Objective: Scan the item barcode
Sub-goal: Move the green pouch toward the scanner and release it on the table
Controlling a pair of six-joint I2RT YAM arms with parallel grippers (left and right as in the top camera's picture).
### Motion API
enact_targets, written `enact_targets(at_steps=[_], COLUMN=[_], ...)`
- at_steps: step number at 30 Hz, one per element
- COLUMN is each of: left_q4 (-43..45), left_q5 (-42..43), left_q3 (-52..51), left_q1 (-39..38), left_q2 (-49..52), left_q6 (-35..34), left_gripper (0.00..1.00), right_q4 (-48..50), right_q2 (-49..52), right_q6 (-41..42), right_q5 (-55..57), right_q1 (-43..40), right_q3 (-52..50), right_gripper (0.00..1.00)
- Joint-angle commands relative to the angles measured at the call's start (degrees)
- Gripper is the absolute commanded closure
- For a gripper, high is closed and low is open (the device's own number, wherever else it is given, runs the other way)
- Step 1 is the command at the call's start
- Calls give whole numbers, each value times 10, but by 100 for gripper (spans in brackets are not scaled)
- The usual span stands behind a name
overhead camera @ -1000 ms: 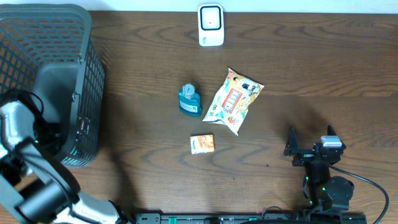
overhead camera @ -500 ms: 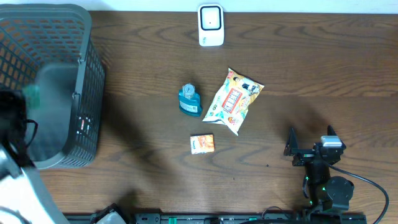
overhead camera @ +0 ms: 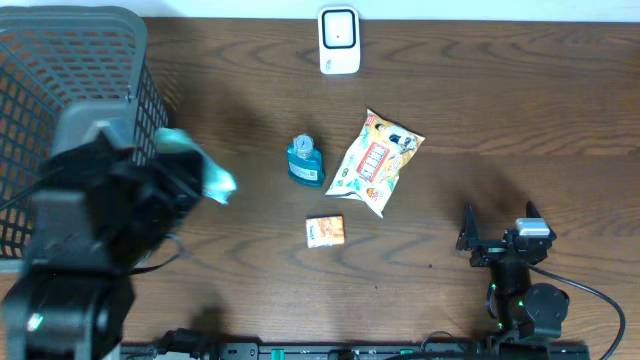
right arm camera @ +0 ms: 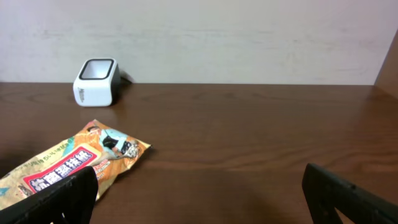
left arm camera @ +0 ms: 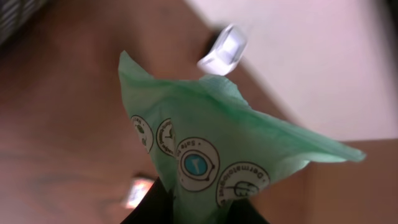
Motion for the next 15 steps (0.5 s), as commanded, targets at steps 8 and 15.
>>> enact_targets(at_steps=[8, 15], left_q4=[11, 141], left_q5=[-252, -238], left_q3=[-164, -197], left_q1=[-215, -241], left_q2=[214, 374], left_q6=[-127, -148], left_gripper=[85, 85], right_q4=[-2, -2], right_q2=[-3, -3], right_q6=[-8, -8], right_q5=[0, 0], right_q1=[2, 2], right_q3=[0, 0], right_gripper=[1, 1])
